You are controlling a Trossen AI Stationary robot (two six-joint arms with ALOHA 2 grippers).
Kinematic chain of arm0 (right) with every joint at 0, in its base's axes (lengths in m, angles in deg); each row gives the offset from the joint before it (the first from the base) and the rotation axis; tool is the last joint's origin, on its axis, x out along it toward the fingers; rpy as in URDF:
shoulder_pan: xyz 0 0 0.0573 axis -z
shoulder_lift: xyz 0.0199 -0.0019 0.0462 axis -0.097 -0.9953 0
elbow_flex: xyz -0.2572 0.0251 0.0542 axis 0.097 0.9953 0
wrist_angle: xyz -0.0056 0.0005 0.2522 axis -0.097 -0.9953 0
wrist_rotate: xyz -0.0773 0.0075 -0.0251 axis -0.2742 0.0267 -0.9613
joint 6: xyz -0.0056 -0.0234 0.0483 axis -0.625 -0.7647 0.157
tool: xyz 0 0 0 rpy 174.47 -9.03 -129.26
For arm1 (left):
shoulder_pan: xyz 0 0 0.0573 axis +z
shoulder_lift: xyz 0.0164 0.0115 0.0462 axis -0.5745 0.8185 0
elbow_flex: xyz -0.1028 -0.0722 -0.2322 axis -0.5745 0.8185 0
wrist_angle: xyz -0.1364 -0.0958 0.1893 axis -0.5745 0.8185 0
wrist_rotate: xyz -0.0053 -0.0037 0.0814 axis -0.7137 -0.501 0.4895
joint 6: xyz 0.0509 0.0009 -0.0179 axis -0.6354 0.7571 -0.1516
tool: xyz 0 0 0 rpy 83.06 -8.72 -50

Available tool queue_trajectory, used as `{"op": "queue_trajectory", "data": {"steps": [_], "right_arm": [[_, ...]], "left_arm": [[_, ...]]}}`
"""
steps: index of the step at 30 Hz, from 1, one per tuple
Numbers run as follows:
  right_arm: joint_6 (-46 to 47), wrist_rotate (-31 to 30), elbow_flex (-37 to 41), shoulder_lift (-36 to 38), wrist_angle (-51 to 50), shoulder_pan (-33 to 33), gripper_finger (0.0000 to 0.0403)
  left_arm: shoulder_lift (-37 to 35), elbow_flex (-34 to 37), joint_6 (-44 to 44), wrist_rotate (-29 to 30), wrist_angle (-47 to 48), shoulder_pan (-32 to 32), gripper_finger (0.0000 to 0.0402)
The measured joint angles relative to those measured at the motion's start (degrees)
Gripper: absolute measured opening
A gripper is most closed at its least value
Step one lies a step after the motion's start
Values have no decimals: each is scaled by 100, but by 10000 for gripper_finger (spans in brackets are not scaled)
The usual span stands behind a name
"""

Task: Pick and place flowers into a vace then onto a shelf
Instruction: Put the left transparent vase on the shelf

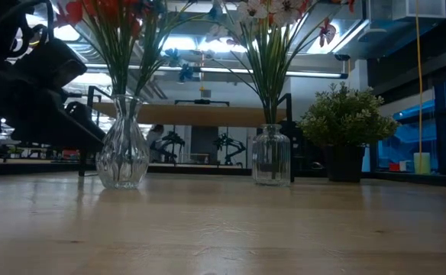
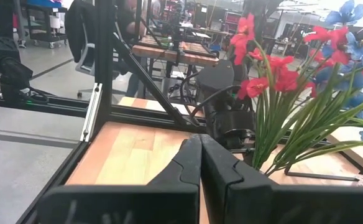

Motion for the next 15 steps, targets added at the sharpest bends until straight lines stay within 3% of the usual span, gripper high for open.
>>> {"op": "queue_trajectory", "data": {"steps": [15], "right_arm": [[0, 2, 0, 0, 0, 0, 4]], "left_arm": [[-2, -7, -250, 1, -29, 0, 310]]}}
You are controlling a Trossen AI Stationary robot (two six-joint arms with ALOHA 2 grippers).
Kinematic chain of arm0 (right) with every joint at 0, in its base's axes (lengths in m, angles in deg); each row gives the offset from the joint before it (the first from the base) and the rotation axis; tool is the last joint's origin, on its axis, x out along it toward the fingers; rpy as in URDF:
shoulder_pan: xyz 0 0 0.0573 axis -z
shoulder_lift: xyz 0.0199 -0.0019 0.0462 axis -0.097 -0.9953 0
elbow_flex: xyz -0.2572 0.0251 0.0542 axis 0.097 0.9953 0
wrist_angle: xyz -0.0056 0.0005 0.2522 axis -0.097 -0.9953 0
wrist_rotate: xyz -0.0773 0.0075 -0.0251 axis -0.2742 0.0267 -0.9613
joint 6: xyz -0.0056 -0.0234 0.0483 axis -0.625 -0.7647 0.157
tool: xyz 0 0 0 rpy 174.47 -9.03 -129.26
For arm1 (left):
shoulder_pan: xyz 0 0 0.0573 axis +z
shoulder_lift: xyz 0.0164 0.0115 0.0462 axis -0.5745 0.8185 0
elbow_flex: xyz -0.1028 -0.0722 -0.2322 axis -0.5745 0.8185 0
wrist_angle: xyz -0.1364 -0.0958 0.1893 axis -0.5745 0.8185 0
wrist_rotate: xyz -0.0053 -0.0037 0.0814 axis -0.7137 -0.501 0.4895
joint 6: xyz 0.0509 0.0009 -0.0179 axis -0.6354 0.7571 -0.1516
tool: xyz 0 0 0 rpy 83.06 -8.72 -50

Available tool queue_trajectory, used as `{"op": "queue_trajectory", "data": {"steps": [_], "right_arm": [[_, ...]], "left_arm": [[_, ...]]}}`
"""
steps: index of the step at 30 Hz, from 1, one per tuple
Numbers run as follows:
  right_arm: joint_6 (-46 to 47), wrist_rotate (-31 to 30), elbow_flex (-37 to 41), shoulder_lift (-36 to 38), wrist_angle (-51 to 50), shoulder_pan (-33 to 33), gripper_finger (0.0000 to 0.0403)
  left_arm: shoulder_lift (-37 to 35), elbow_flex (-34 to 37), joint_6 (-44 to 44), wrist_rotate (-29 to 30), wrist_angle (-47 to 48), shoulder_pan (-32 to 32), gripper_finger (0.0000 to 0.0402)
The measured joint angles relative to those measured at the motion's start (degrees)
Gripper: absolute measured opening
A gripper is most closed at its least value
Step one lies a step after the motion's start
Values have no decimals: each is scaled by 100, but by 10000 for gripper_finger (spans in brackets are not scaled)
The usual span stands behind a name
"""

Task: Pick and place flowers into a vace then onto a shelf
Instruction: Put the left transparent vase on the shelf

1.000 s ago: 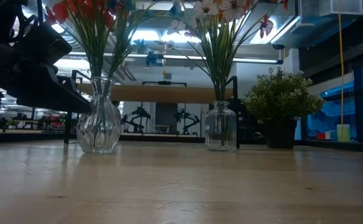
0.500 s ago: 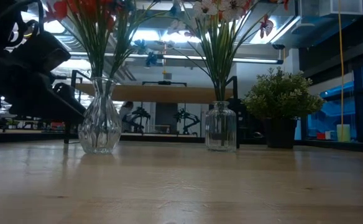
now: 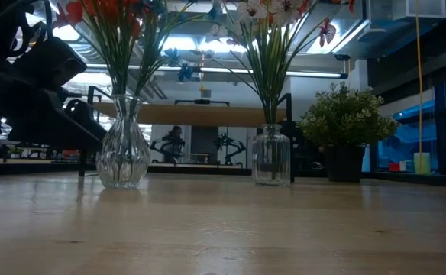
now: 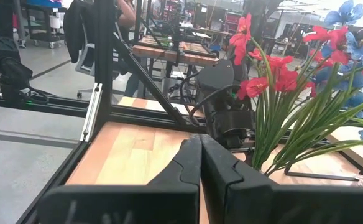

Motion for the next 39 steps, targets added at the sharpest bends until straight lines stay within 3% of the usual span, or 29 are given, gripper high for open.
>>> {"op": "queue_trajectory", "data": {"steps": [14, 26, 31, 39], "right_arm": [[-2, 0, 0, 0, 0, 0, 4], [-2, 0, 0, 0, -40, 0, 4], [-2, 0, 0, 0, -46, 0, 4], [-2, 0, 0, 0, -50, 0, 4]], "left_arm": [[-4, -4, 0, -257, -550, 11, 313], [138, -14, 98, -155, -645, 137, 313], [144, -132, -70, -496, -651, 284, 313], [149, -142, -59, -463, -475, 377, 313]]}}
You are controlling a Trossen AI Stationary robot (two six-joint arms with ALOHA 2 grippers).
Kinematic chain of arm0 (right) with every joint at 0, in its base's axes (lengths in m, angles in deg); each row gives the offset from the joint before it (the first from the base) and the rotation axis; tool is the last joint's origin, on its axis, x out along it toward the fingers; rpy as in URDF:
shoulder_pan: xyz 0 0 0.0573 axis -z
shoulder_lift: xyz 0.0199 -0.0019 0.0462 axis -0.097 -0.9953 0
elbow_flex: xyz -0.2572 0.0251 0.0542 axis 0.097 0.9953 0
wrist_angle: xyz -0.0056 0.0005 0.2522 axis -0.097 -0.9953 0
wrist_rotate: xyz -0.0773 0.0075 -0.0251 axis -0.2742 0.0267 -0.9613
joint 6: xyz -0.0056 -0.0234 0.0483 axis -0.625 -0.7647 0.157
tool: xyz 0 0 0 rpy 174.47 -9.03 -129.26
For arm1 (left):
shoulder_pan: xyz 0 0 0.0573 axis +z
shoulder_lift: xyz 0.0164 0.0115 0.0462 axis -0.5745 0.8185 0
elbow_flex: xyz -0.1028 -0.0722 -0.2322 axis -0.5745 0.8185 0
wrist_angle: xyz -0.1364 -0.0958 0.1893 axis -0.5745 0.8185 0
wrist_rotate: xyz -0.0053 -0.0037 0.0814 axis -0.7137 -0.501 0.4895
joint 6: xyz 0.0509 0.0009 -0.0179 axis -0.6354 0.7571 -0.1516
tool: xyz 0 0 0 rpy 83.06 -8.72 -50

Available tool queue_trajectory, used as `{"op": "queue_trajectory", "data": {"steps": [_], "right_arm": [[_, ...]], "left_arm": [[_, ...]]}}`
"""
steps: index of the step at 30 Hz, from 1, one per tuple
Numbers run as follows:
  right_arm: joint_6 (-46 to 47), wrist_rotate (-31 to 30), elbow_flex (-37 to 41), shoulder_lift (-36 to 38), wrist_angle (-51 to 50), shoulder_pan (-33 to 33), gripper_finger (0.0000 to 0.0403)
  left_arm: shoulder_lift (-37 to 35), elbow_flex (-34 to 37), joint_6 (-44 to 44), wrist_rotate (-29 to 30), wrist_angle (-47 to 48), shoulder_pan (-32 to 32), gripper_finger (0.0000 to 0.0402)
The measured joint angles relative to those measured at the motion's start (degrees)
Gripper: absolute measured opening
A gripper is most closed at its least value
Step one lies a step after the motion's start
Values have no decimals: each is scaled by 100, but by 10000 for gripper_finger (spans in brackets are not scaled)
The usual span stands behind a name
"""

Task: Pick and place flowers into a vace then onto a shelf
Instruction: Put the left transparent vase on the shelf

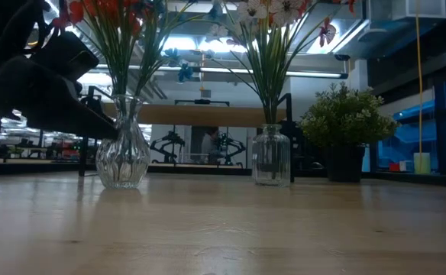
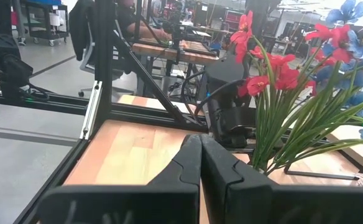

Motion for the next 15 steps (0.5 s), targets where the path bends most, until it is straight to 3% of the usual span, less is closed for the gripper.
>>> {"op": "queue_trajectory", "data": {"steps": [15], "right_arm": [[-17, 0, 0, 0, 0, 0, 4]], "left_arm": [[0, 0, 2, -190, -45, 329, 313]]}}
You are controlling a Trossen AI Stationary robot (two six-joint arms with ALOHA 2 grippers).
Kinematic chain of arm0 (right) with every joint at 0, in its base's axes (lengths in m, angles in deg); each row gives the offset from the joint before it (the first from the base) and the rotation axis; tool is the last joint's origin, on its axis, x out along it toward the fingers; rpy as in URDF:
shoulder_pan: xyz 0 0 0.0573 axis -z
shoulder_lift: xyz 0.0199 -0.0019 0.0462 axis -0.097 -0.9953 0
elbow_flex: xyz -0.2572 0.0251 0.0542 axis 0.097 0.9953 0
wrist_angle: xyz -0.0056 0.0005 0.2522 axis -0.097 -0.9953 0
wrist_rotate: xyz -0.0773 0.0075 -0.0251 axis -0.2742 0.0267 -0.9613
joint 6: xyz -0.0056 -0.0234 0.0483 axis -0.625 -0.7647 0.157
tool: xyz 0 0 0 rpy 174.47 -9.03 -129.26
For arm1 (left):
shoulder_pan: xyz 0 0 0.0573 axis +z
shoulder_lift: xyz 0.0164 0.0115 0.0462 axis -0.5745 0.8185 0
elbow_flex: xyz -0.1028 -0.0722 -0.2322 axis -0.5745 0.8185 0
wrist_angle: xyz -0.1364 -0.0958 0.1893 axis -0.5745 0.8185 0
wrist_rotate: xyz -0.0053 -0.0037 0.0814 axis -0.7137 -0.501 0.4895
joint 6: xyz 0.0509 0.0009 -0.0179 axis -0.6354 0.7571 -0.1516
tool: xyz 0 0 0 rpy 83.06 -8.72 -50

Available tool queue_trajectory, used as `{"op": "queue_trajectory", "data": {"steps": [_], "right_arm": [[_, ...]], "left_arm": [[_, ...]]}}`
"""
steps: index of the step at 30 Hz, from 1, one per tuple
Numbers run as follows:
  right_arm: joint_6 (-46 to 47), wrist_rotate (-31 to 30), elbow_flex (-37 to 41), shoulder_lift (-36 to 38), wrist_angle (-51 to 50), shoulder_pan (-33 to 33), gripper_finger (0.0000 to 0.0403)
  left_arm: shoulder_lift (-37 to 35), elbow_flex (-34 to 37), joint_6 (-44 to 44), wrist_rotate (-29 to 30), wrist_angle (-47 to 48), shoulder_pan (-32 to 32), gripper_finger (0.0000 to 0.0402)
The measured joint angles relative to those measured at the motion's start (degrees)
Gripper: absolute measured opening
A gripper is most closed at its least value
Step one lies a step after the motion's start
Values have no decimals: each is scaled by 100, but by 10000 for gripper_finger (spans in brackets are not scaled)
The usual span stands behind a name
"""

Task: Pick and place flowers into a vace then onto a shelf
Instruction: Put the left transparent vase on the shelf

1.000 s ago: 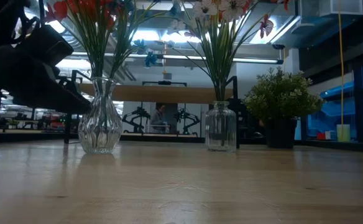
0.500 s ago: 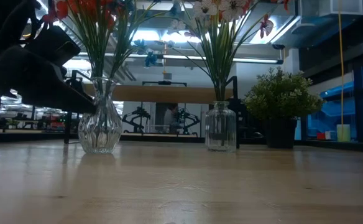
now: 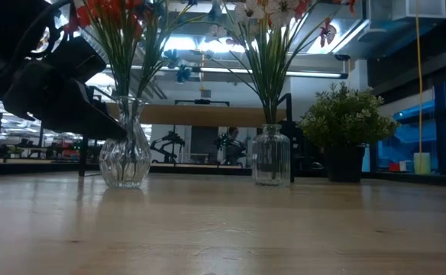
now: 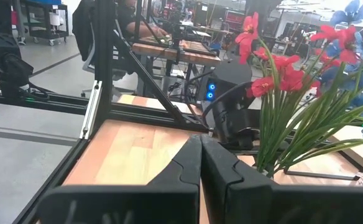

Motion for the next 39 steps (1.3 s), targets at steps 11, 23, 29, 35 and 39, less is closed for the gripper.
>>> {"op": "queue_trajectory", "data": {"steps": [11, 23, 29, 35, 39], "right_arm": [[-2, 0, 0, 0, 0, 0, 4], [0, 0, 0, 0, 0, 0, 4], [9, -2, 0, 0, 0, 0, 4], [13, 0, 0, 0, 0, 0, 4], [13, -2, 0, 0, 0, 0, 4]], "left_arm": [[2, 0, -1, -691, 2, 204, 293], [-2, -4, -12, -684, -48, 210, 206], [-7, -13, -39, -664, -68, 207, 186], [-3, -11, -106, -674, -72, 205, 218], [11, 9, -288, -652, -151, 205, 240]]}}
